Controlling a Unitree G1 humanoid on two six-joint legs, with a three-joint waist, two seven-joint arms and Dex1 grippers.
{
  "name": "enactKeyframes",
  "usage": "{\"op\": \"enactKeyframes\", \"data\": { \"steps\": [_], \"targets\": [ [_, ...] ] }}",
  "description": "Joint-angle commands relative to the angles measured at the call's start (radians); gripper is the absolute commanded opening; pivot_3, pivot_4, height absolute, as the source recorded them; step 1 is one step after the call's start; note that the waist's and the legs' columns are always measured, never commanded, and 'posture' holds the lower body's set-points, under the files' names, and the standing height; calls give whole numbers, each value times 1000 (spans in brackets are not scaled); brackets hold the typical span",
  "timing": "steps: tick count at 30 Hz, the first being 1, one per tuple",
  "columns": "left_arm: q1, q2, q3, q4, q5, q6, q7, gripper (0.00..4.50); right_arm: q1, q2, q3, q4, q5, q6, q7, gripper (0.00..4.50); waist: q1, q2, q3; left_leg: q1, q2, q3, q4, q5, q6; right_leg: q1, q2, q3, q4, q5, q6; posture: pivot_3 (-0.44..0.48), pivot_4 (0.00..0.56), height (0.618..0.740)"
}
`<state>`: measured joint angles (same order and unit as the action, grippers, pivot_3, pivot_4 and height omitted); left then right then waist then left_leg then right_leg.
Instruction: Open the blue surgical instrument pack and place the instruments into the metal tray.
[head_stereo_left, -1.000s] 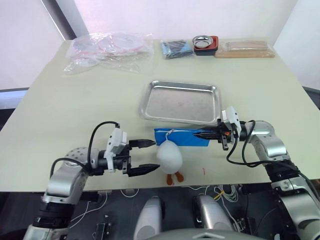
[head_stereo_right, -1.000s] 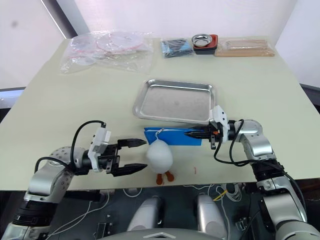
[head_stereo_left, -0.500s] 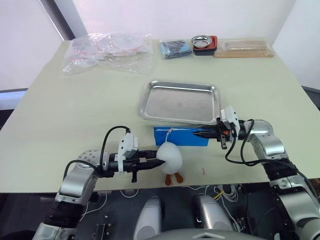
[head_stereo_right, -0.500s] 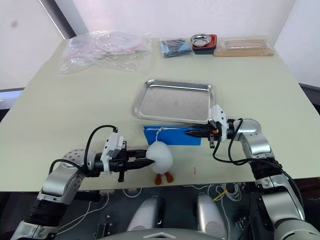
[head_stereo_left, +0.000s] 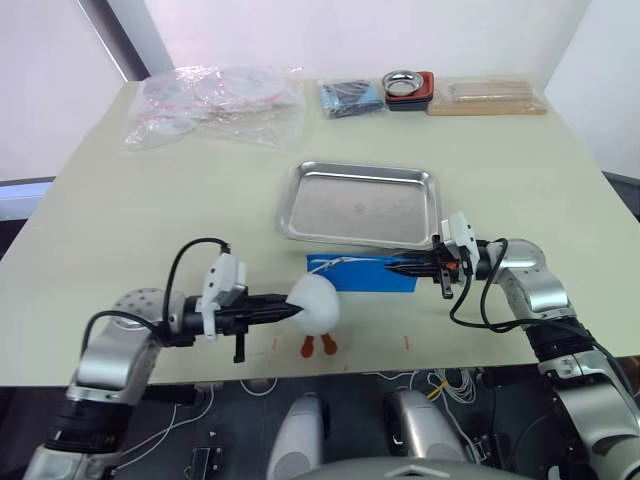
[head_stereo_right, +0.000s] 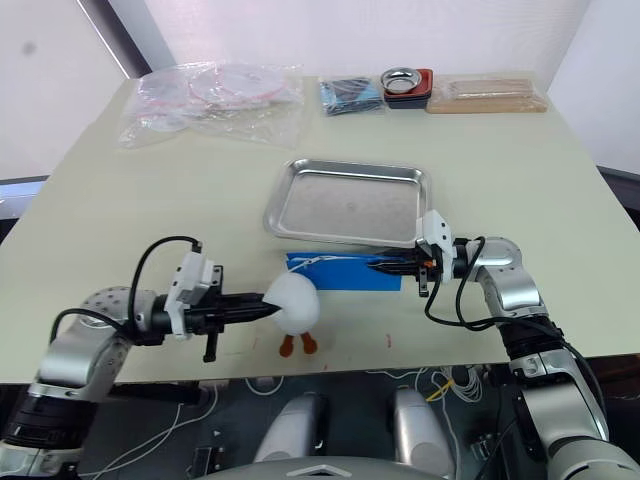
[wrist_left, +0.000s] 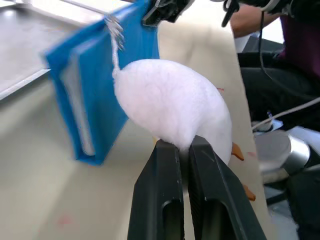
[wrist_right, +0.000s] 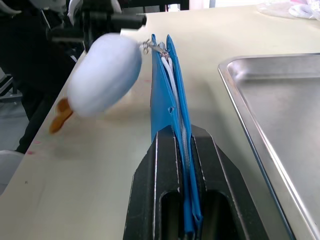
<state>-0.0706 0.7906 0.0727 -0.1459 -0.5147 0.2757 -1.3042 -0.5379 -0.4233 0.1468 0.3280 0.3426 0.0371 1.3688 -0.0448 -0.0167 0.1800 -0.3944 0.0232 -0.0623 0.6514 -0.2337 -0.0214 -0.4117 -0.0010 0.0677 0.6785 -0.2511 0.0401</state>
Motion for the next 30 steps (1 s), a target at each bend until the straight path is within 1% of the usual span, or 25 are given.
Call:
{"op": "enactKeyframes", "data": {
  "steps": [1,9,14,17,20,24,30],
  "targets": [
    [-4,45,73,9,-23,-12,-21,24,-4,-5,-7,7,-3,-10,7,0,0,0,0,0,0,0,0,0,0,0,0,0,0,0,0,0,150,740],
    [-32,83,131,94,4,-30,-6,24,-7,0,-7,11,0,-14,13,0,0,0,0,0,0,0,0,0,0,0,0,0,0,0,0,0,150,740],
    [-6,117,133,108,24,-23,-5,24,-4,-5,-12,7,6,-10,21,0,0,0,0,0,0,0,-1,0,0,0,0,0,0,0,0,0,150,740],
    [18,131,145,119,37,-2,24,24,-2,-7,-19,2,13,-4,21,0,0,0,0,0,0,0,-1,0,0,0,0,0,0,0,0,0,150,740],
    [28,130,155,128,47,-14,46,24,-2,-8,-20,0,16,-3,18,0,1,0,0,0,0,0,-1,0,0,0,0,0,0,0,0,0,150,740],
    [20,114,173,124,27,-17,59,24,-6,-9,-20,2,17,-3,20,0,1,0,0,0,0,0,-1,0,0,0,0,0,0,0,0,0,150,740],
    [41,136,168,131,50,-12,60,24,-15,-3,-19,15,18,-6,21,0,0,0,0,0,0,0,-1,0,0,0,0,0,0,0,0,0,150,740]
  ]
}}
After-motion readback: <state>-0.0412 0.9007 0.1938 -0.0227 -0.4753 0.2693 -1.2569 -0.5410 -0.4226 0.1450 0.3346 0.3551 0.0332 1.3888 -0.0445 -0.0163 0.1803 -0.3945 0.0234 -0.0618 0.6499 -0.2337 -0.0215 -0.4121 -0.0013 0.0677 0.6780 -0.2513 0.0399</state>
